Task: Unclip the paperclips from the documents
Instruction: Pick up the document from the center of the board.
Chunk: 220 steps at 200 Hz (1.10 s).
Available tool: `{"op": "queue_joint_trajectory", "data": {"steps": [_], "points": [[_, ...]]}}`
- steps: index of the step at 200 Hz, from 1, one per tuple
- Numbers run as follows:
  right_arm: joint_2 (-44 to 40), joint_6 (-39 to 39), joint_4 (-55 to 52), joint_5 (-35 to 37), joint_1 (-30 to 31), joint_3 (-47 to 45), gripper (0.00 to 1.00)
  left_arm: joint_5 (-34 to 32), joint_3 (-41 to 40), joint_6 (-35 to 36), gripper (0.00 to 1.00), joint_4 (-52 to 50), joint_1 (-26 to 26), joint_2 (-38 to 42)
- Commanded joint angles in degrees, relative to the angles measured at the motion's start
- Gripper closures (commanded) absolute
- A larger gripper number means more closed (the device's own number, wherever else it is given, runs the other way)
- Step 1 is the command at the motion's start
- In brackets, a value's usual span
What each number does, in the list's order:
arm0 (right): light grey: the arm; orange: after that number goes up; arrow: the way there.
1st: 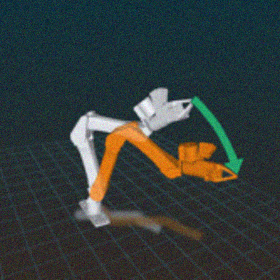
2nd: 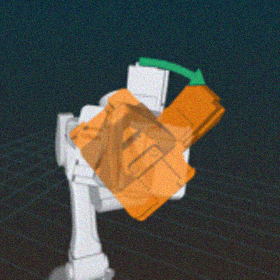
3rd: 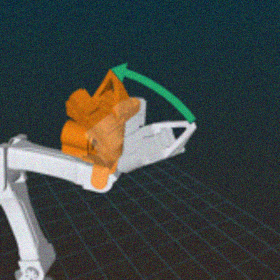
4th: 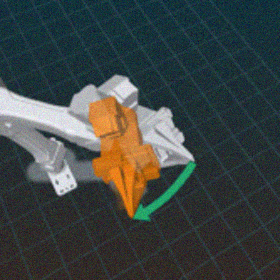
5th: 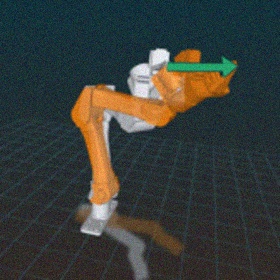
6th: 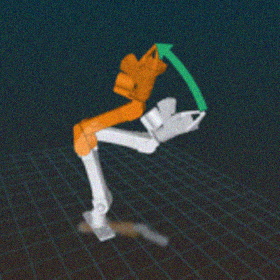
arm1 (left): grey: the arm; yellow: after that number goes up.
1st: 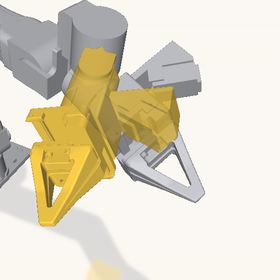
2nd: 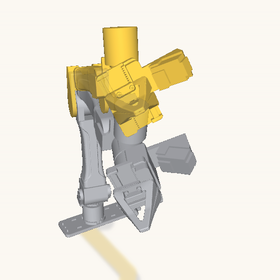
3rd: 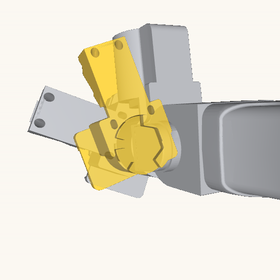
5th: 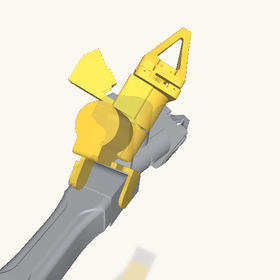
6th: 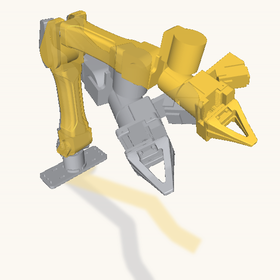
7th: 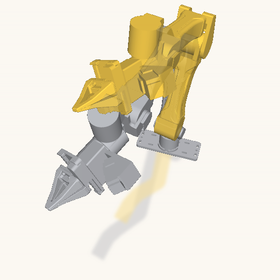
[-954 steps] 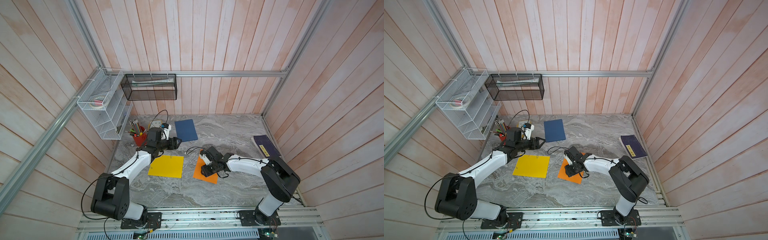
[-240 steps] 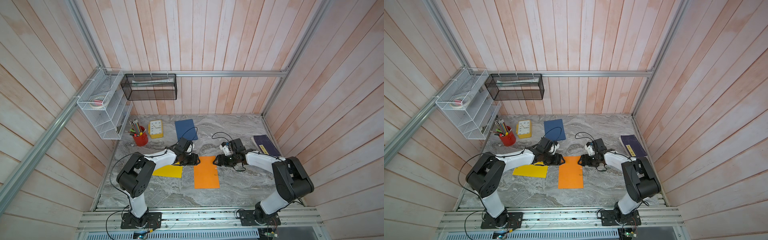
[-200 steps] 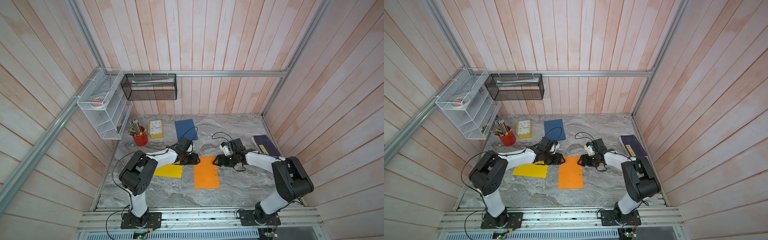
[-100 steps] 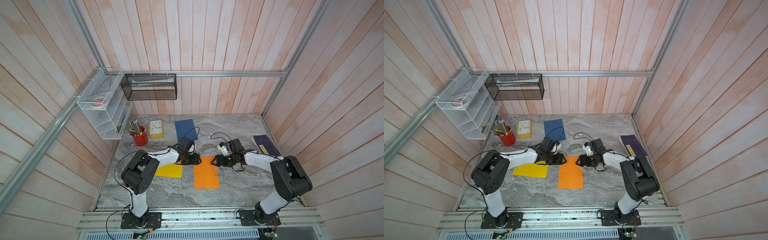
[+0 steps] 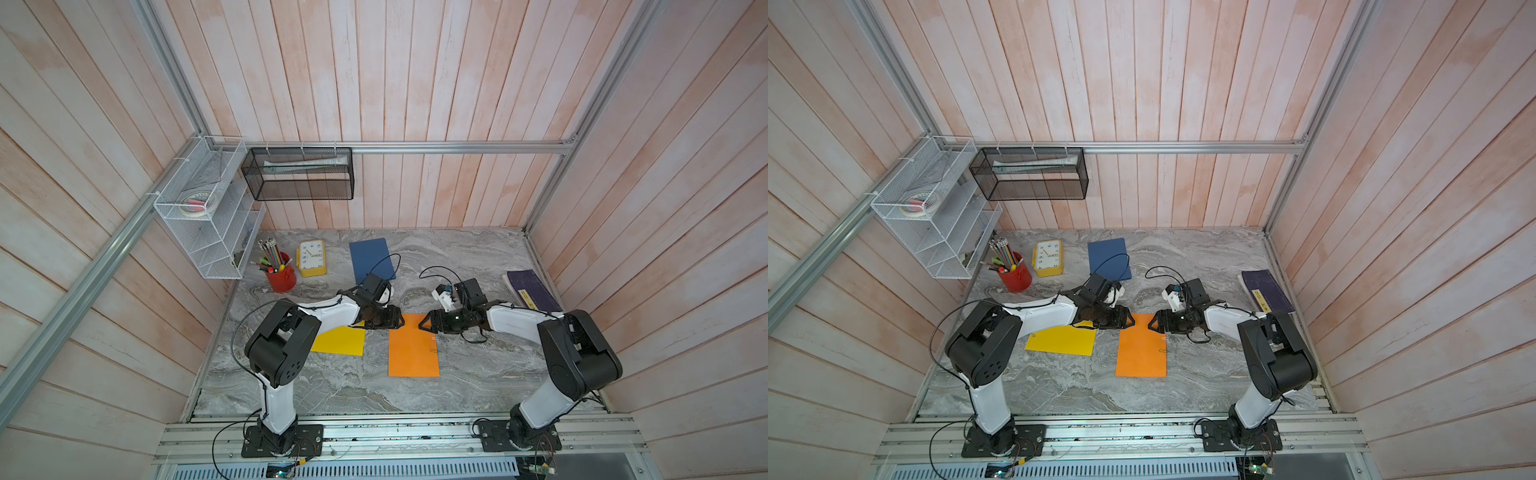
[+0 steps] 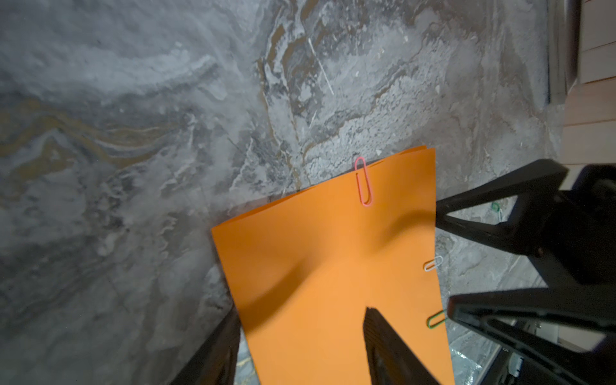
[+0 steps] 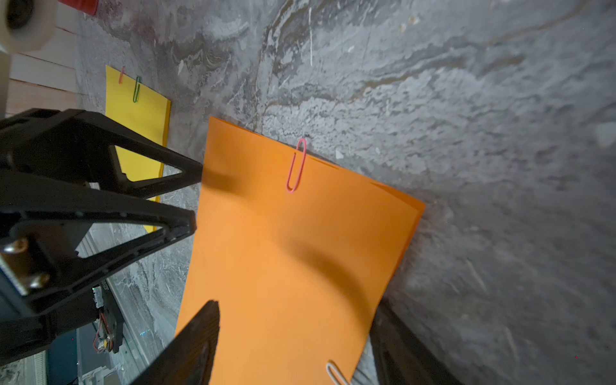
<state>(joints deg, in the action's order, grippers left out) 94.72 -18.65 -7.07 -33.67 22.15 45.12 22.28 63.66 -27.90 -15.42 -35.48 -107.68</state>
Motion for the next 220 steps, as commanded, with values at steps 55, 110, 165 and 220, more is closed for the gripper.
{"op": "queue_joint_trajectory", "data": {"steps": [55,110,165,220], "points": [[2.2,-3.4,1.1,-2.6,0.8,-3.7,0.29,1.2,-0.4,0.0,0.38,-1.3,-1.0,-1.8],[0.6,-2.8,-0.5,-1.4,-1.1,-5.9,0.30,0.4,-1.7,-0.5,0.39,-1.0,-1.0,-0.3],[-3.7,-1.8,-4.7,2.5,-2.9,-6.9,0.30,-0.7,-3.0,-1.1,0.39,-1.2,-1.1,1.9],[-5.7,-1.9,-7.7,3.0,-2.5,-8.0,0.33,0.4,-4.6,-1.4,0.40,-2.8,-1.3,4.3]]}}
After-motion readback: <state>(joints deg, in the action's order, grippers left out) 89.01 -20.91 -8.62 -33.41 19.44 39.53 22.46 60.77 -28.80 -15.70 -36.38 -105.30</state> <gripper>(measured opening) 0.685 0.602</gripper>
